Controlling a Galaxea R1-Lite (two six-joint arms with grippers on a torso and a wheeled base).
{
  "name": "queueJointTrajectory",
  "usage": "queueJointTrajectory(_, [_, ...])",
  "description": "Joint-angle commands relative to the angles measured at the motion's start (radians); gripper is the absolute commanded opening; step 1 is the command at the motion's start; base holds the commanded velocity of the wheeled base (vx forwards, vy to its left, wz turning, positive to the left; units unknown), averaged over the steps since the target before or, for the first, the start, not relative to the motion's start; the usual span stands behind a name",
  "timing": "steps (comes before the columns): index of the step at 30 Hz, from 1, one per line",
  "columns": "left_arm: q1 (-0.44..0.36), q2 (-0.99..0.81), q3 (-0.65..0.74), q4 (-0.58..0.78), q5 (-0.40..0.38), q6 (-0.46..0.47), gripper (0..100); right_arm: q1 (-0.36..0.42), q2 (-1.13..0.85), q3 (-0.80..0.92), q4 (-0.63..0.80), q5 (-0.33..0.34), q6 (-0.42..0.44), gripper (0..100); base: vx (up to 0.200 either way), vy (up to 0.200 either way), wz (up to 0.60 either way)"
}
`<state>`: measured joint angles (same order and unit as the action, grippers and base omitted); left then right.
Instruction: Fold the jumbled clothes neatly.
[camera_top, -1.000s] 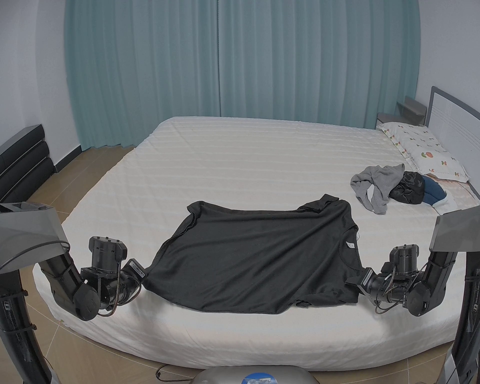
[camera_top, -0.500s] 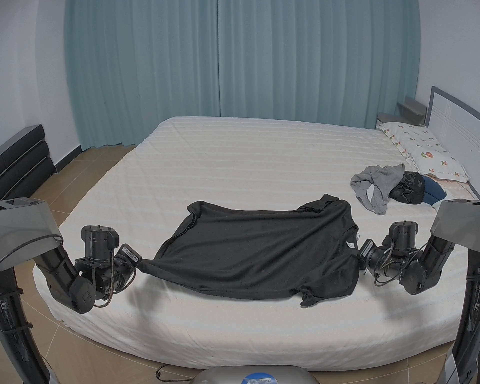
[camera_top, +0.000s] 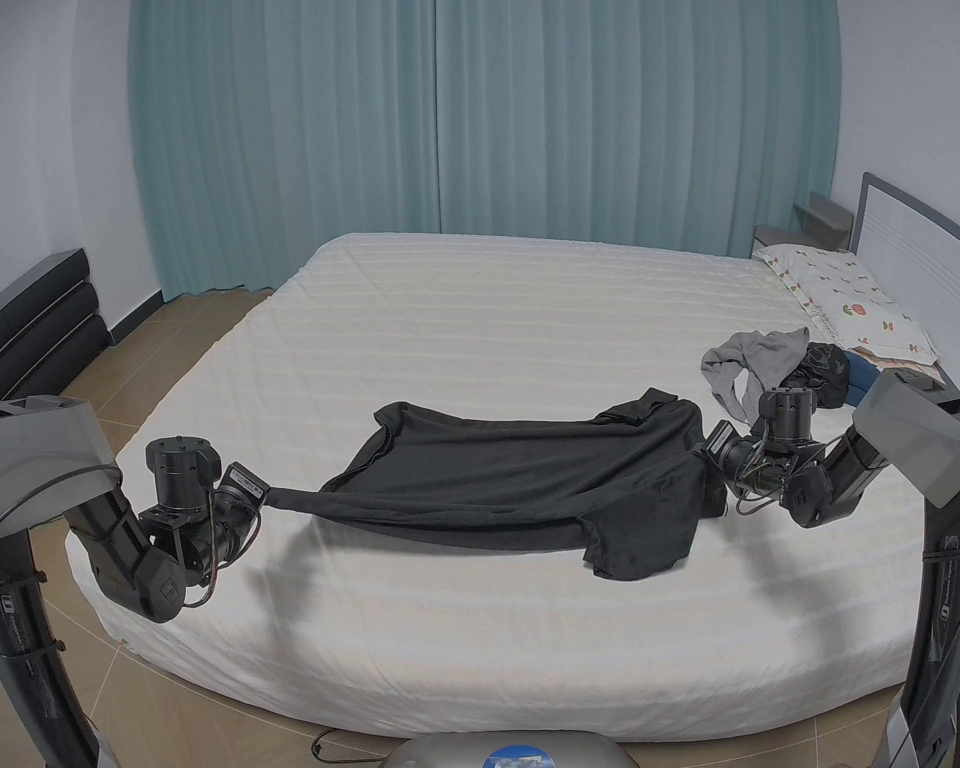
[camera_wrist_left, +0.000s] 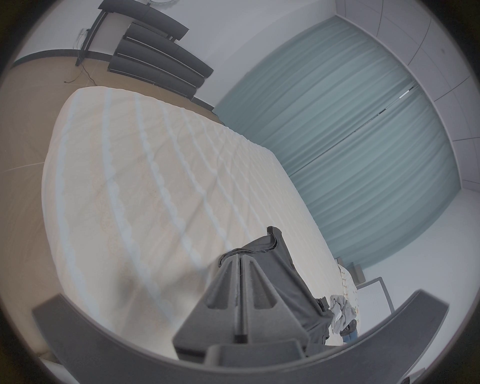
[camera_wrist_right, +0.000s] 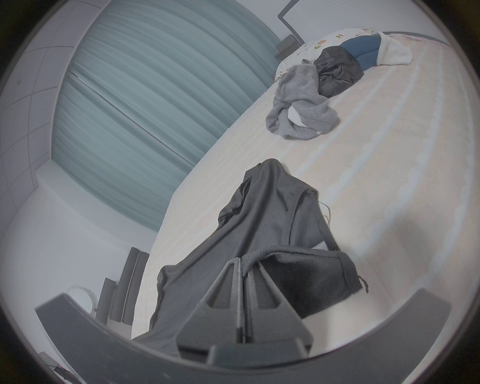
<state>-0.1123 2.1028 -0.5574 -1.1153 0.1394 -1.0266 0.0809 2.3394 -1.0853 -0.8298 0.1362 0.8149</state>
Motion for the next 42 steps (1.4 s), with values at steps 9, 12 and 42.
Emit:
queueJointTrajectory(9, [0.014, 0.115, -0.01, -0.072, 0.002, 0.002, 0, 0.007, 0.216, -0.186, 0.017, -0.033, -0.033, 100, 0.0, 0.0, 0.0])
queueJointTrajectory(12, [0.013, 0.115, -0.009, -0.072, 0.002, 0.003, 0, 0.005, 0.239, -0.197, -0.003, -0.035, -0.043, 100, 0.0, 0.0, 0.0])
queueJointTrajectory(42, [0.043, 0.106, 0.001, -0.072, -0.004, 0.003, 0, 0.028, -0.014, 0.37, -0.183, 0.355, -0.253, 100, 0.0, 0.0, 0.0])
